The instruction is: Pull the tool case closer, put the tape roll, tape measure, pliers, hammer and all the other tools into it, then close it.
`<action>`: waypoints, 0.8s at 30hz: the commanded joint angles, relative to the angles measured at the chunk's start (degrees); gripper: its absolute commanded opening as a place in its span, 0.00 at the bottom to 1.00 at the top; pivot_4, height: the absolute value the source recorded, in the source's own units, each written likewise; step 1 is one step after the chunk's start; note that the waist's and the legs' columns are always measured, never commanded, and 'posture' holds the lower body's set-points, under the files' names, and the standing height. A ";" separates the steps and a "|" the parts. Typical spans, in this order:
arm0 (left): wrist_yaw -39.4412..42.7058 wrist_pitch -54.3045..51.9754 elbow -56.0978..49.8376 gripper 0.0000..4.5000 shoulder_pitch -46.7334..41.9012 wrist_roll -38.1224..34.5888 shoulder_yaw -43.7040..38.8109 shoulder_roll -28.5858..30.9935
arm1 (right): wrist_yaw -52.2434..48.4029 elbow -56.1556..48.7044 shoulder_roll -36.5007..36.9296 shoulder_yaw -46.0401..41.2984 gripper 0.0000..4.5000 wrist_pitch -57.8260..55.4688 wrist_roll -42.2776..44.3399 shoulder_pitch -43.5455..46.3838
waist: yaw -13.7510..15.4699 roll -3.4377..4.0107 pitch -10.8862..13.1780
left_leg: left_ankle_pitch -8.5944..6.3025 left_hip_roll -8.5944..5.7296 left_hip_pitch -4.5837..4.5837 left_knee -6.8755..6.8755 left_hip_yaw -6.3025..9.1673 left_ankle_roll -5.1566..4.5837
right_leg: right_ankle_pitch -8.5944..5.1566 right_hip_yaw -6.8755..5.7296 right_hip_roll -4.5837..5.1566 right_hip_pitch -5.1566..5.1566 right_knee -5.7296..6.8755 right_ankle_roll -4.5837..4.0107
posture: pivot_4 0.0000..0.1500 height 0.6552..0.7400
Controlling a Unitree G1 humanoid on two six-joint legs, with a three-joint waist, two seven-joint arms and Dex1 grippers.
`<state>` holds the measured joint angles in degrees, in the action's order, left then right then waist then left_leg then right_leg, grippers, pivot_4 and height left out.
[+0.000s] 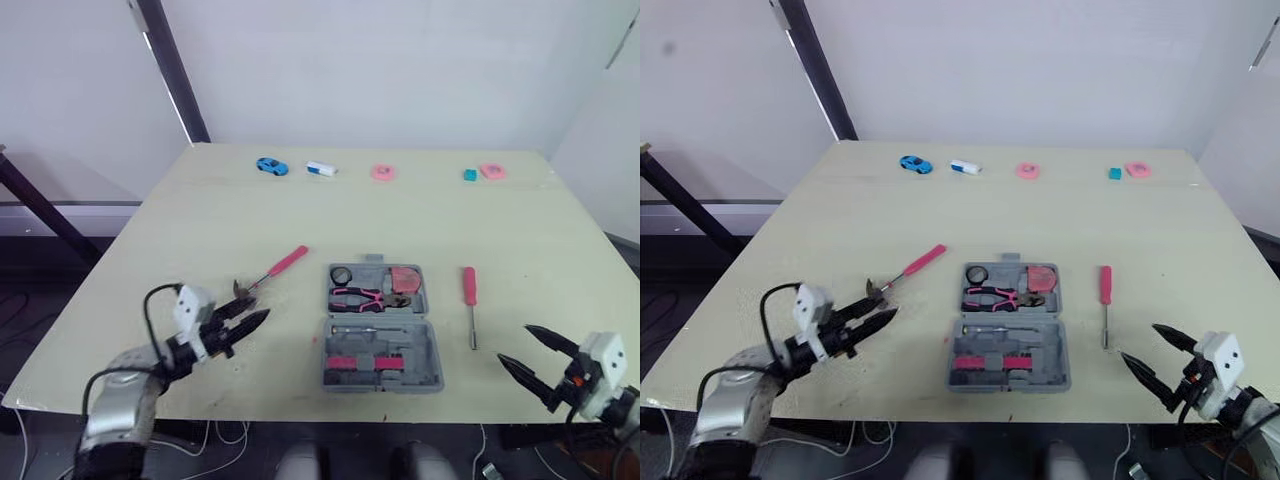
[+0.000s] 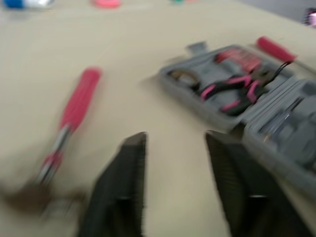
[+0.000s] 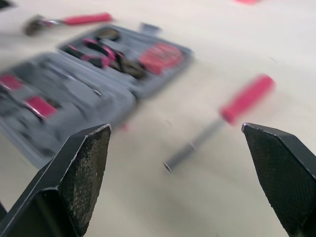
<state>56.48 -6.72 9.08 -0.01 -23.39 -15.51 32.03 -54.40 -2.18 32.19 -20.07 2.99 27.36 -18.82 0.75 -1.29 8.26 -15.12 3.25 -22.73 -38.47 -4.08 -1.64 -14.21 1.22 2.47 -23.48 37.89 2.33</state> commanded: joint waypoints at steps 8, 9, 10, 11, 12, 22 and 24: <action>-3.13 4.38 -0.20 0.98 15.79 -2.82 -12.86 0.83 | -1.43 10.04 -1.24 -9.89 1.00 8.84 1.67 -7.47 | -0.12 0.01 -0.01 | -0.01 0.06 0.10 0.11 0.03 0.01 | -0.03 0.07 0.18 -0.04 -0.04 -0.01 | 1.00 1.00; -3.26 4.68 -0.23 0.98 16.64 -2.82 -13.31 0.75 | -1.63 10.80 -1.33 -10.45 1.00 9.33 1.92 -7.74 | -0.13 0.01 -0.01 | -0.01 0.06 0.11 0.11 0.03 0.01 | -0.03 0.08 0.22 -0.04 -0.03 -0.01 | 1.00 1.00; -3.19 4.92 -0.21 0.98 17.33 -2.89 -13.58 0.67 | -1.88 11.50 -1.45 -10.87 1.00 9.69 2.16 -7.96 | -0.12 0.00 -0.01 | -0.01 0.07 0.11 0.11 0.02 0.01 | -0.03 0.09 0.25 -0.05 -0.04 0.00 | 1.00 1.00; -3.06 5.11 -0.31 0.98 17.83 -2.99 -13.72 0.60 | -2.35 12.26 -1.49 -11.19 1.00 10.13 2.34 -8.19 | -0.08 0.00 -0.01 | -0.02 0.07 0.11 0.11 0.02 0.01 | -0.03 0.08 0.29 -0.05 -0.05 0.00 | 1.00 1.00; -2.98 5.17 -0.39 0.98 18.02 -3.07 -13.73 0.57 | -2.74 12.82 -1.51 -11.34 1.00 10.48 2.40 -8.30 | -0.05 0.00 -0.01 | -0.02 0.07 0.11 0.11 0.03 0.01 | -0.03 0.08 0.32 -0.05 -0.06 0.00 | 1.00 1.00; -3.39 4.41 0.78 0.98 12.42 -1.74 -11.39 1.52 | -4.24 9.83 -0.76 -9.98 1.00 9.40 3.41 -6.58 | -0.08 0.02 -0.02 | -0.02 0.05 0.06 0.12 0.01 0.01 | -0.02 0.07 0.36 -0.12 -0.04 -0.01 | 1.00 1.00; -4.07 3.85 1.02 0.98 10.30 -1.24 -10.43 1.86 | -5.06 6.42 -0.57 -8.90 1.00 7.49 4.42 -6.82 | -0.08 0.02 -0.02 | -0.02 0.05 0.06 0.13 0.01 0.01 | -0.02 0.07 0.34 -0.11 -0.04 -0.01 | 1.00 1.00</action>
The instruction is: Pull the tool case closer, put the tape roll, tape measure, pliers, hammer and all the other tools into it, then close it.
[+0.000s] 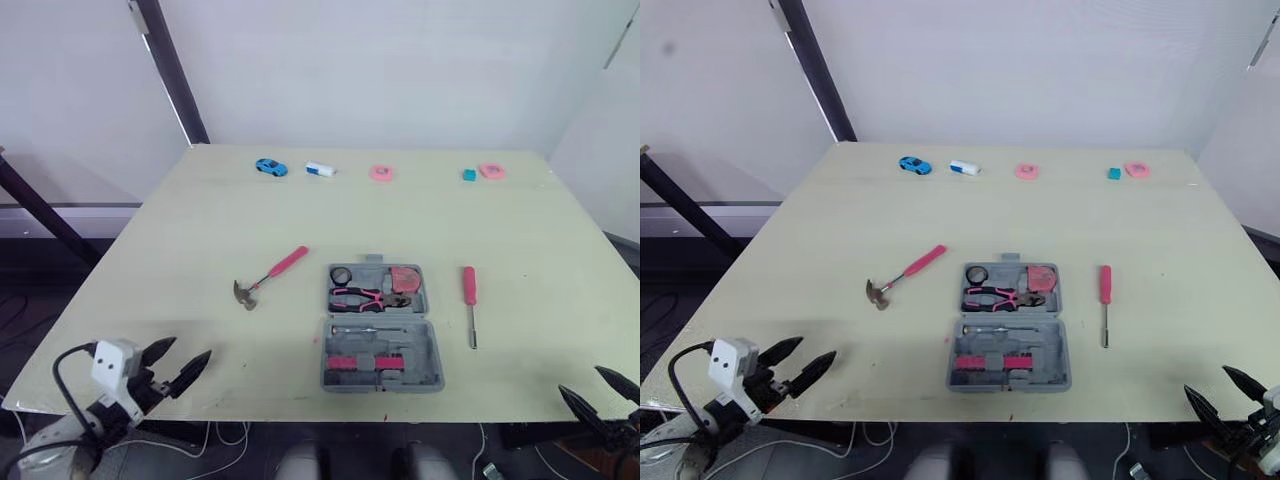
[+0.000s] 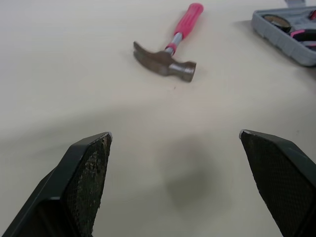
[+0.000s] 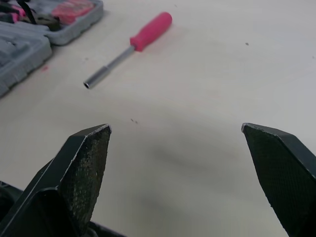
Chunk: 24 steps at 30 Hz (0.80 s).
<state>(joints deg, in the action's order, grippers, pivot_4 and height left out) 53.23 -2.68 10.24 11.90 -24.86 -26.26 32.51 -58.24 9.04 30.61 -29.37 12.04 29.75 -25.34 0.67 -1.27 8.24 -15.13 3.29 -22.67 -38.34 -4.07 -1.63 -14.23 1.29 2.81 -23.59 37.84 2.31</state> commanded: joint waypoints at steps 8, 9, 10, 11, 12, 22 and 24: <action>-4.62 -3.19 4.83 0.98 -15.78 5.23 6.86 3.32 | -1.93 -22.66 3.44 7.22 1.00 -11.37 6.61 2.34 | 0.09 0.00 0.02 | 0.00 -0.05 0.00 -0.01 0.01 0.00 | 0.01 -0.02 -0.05 0.02 0.01 0.01 | 1.00 1.00; -4.42 -3.74 6.14 0.98 -18.04 5.88 8.05 3.59 | -2.07 -24.69 4.06 8.27 1.00 -12.63 7.08 3.06 | 0.06 -0.02 0.00 | 0.01 -0.07 0.00 -0.02 0.01 -0.01 | 0.01 -0.04 -0.05 0.03 0.03 0.02 | 1.00 1.00; -4.24 -4.06 7.13 0.98 -19.50 6.28 8.83 3.77 | -2.04 -25.90 4.46 8.84 1.00 -13.61 7.35 3.54 | 0.06 -0.04 0.00 | 0.01 -0.09 0.00 -0.05 0.02 -0.01 | 0.02 -0.05 -0.08 0.06 0.03 0.02 | 1.00 1.00; -3.87 -3.99 8.76 0.98 -21.61 6.95 9.92 3.95 | -1.97 -27.34 5.01 9.60 1.00 -14.81 7.69 4.28 | 0.05 -0.05 -0.01 | 0.01 -0.13 0.00 -0.05 0.00 -0.01 | 0.03 -0.06 -0.10 0.07 0.03 0.02 | 1.00 1.00; -3.53 -4.46 10.59 0.98 -23.94 7.78 11.31 4.25 | -2.13 -28.72 5.76 10.45 1.00 -15.91 7.93 5.13 | 0.06 -0.05 -0.01 | 0.01 -0.13 -0.02 -0.05 -0.02 -0.01 | 0.05 -0.07 -0.12 0.07 0.02 0.06 | 1.00 1.00; 1.52 -5.40 35.77 0.98 -48.72 20.35 26.19 4.56 | -1.03 -32.78 7.93 15.11 1.00 -20.40 7.63 15.98 | 0.08 -0.22 0.09 | 0.01 -0.21 -0.19 -0.07 0.00 -0.01 | 0.14 -0.19 -0.28 0.08 -0.03 0.23 | 1.00 1.00; 1.14 -5.77 39.90 0.98 -51.94 22.03 27.52 4.63 | -1.08 -32.86 7.94 15.21 1.00 -20.37 7.32 15.99 | 0.06 -0.24 0.10 | 0.01 -0.21 -0.22 -0.06 0.04 -0.01 | 0.14 -0.22 -0.32 0.08 -0.02 0.23 | 1.00 1.00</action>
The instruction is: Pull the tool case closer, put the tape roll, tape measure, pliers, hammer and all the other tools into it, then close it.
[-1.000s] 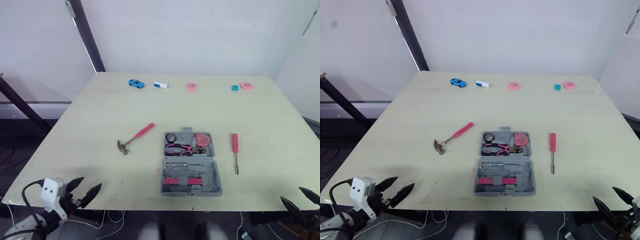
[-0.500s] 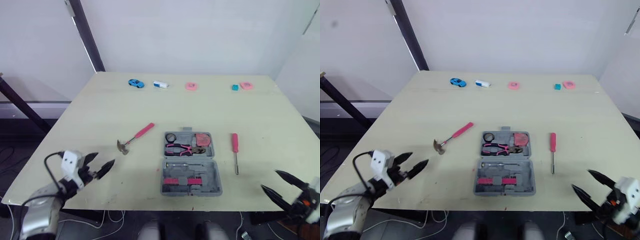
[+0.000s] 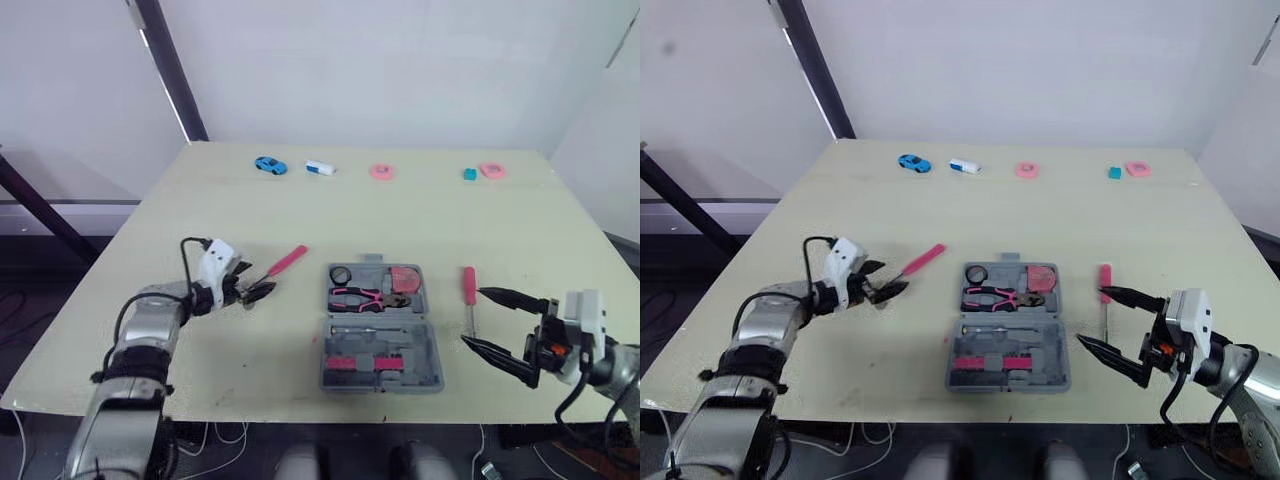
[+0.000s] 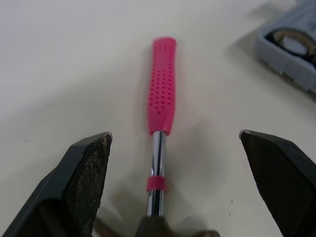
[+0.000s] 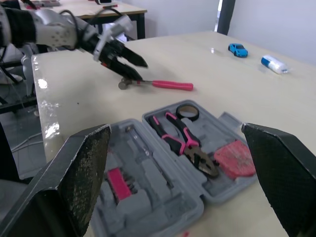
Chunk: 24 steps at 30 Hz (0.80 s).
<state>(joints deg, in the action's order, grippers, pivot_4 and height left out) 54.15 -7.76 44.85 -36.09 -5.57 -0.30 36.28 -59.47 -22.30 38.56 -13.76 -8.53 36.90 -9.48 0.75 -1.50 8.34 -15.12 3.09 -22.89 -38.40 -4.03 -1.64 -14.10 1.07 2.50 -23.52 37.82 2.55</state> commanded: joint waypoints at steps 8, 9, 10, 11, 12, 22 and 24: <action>1.94 -3.69 10.00 0.87 -6.51 5.82 3.99 0.25 | 0.77 -2.38 0.02 -0.88 1.00 0.92 -1.19 -1.03 | -0.12 -0.03 0.02 | 0.00 0.04 0.01 -0.01 0.01 0.00 | 0.00 0.00 -0.03 0.00 0.03 0.01 | 1.00 1.00; 2.01 -4.18 9.67 0.80 -6.30 5.68 3.84 0.08 | 0.83 -2.53 0.00 -0.87 1.00 1.00 -1.31 -1.21 | -0.12 -0.03 0.02 | 0.00 0.04 0.02 -0.01 0.00 0.00 | 0.00 0.01 -0.03 0.00 0.03 0.01 | 1.00 1.00; 2.12 -4.59 9.05 0.66 -5.91 5.55 3.78 -0.13 | 0.95 -2.73 -0.05 -0.80 1.00 1.06 -1.45 -1.39 | -0.11 -0.03 0.02 | 0.00 0.04 0.02 -0.01 0.00 0.00 | 0.00 0.02 -0.03 0.00 0.04 0.01 | 1.00 1.00; 1.98 -5.09 8.17 0.56 -5.45 5.20 3.49 -0.43 | 1.26 -2.99 -0.22 -0.62 1.00 0.99 -1.55 -1.43 | -0.11 -0.03 0.02 | 0.00 0.05 0.02 -0.02 0.00 0.00 | 0.00 0.02 -0.03 0.00 0.05 0.01 | 1.00 1.00; 1.85 -5.39 7.55 0.47 -5.15 4.99 3.29 -0.63 | 1.49 -3.16 -0.34 -0.49 1.00 0.93 -1.59 -1.43 | -0.11 -0.03 0.02 | 0.00 0.05 0.03 -0.02 -0.01 0.00 | 0.00 0.03 -0.03 0.00 0.05 0.01 | 1.00 1.00; -0.24 -11.45 -4.97 0.00 1.57 3.10 0.66 0.22 | 1.42 -2.25 -0.63 1.41 1.00 0.45 -2.49 0.68 | -0.12 -0.03 0.02 | 0.00 0.05 0.03 -0.03 -0.03 0.00 | 0.00 0.06 -0.02 0.00 0.06 0.01 | 1.00 1.00; -1.30 -15.97 -12.88 0.00 5.69 1.72 -1.03 1.22 | 1.06 -2.00 -0.49 1.60 1.00 0.59 -2.65 0.86 | -0.25 -0.03 0.02 | 0.00 0.07 0.03 -0.03 -0.02 0.00 | 0.00 0.06 -0.02 0.00 0.06 0.01 | 1.00 1.00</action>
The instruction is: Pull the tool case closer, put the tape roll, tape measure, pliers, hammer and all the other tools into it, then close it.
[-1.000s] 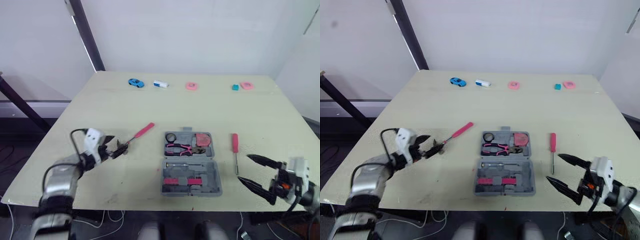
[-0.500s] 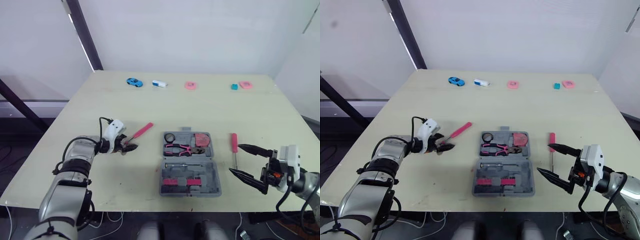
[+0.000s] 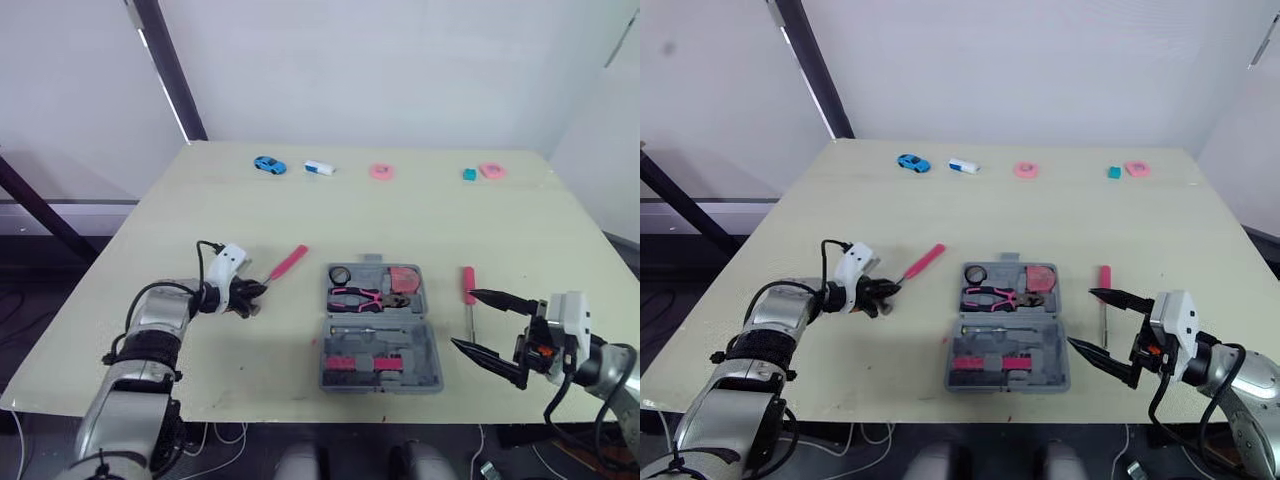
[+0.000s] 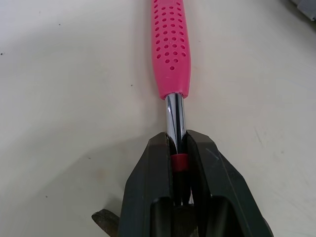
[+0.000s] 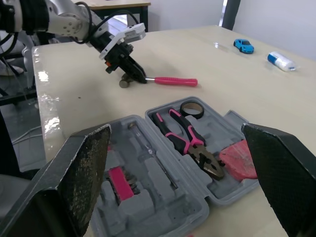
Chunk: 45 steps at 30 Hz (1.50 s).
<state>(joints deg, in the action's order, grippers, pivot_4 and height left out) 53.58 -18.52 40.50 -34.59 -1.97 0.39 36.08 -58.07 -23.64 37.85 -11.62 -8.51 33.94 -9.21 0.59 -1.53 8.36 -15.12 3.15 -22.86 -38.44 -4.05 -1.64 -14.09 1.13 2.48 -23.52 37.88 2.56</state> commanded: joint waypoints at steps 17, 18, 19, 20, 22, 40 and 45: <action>-30.50 -50.13 -77.72 0.00 39.75 -10.62 -18.68 -16.02 | -5.87 2.17 1.60 1.82 1.00 -0.41 1.63 4.94 | -0.25 -0.09 0.13 | 0.01 -0.03 0.11 -0.07 0.26 0.00 | -0.07 0.06 0.23 0.04 0.05 -0.15 | 1.00 1.00; -32.21 -50.32 -78.70 0.00 41.14 -9.90 -17.91 -17.58 | -5.98 2.26 1.45 2.21 1.00 -0.46 1.56 5.29 | -0.26 -0.09 0.13 | 0.01 -0.05 0.11 -0.07 0.25 0.00 | -0.07 0.07 0.22 0.04 0.04 -0.15 | 1.00 1.00; -33.23 -50.49 -79.32 0.00 41.96 -9.53 -17.38 -18.46 | -6.09 2.32 1.37 2.43 1.00 -0.50 1.52 5.49 | -0.27 -0.11 0.13 | 0.01 -0.05 0.11 -0.06 0.22 0.00 | -0.05 0.11 0.23 0.04 0.04 -0.10 | 1.00 1.00; -33.88 -50.55 -79.69 0.00 42.51 -9.48 -16.84 -19.14 | -6.24 2.35 1.34 2.60 1.00 -0.53 1.49 5.59 | -0.41 -0.11 0.13 | 0.01 -0.07 0.10 -0.05 0.23 0.00 | -0.04 0.11 0.21 0.04 -0.01 -0.08 | 1.00 1.00; -35.81 -50.59 -79.36 0.00 42.00 -9.70 -16.63 -21.19 | -6.69 2.46 1.50 2.93 1.00 -0.55 1.38 5.72 | -0.36 -0.14 0.15 | 0.00 -0.06 0.09 -0.01 0.31 0.00 | -0.01 0.09 0.14 0.03 0.00 -0.04 | 1.00 1.00; -26.18 -40.70 -76.24 0.99 37.74 -14.71 -17.53 -4.42 | -5.82 1.83 0.22 3.00 1.00 0.66 1.07 3.75 | 0.11 -0.13 0.15 | 0.00 -0.06 0.10 -0.01 0.30 0.00 | -0.09 0.09 0.16 0.02 0.00 -0.22 | 1.00 1.00; -9.17 -24.36 -60.95 0.99 33.81 -16.50 -15.95 8.05 | -8.96 1.69 1.08 4.74 1.00 -0.16 1.90 4.60 | 0.06 -0.06 0.19 | 0.00 -0.03 0.13 0.02 0.24 0.00 | -0.10 0.06 0.13 -0.01 -0.01 -0.22 | 1.00 1.00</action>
<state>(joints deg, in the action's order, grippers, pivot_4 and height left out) 38.90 -49.39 -23.87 0.68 -18.25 -15.25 41.36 -65.45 -20.12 38.11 -7.07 -8.63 34.36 -5.36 0.65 -1.59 8.55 -15.12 3.13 -22.73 -38.42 -3.83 -1.64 -14.20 1.18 2.62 -23.53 37.88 2.33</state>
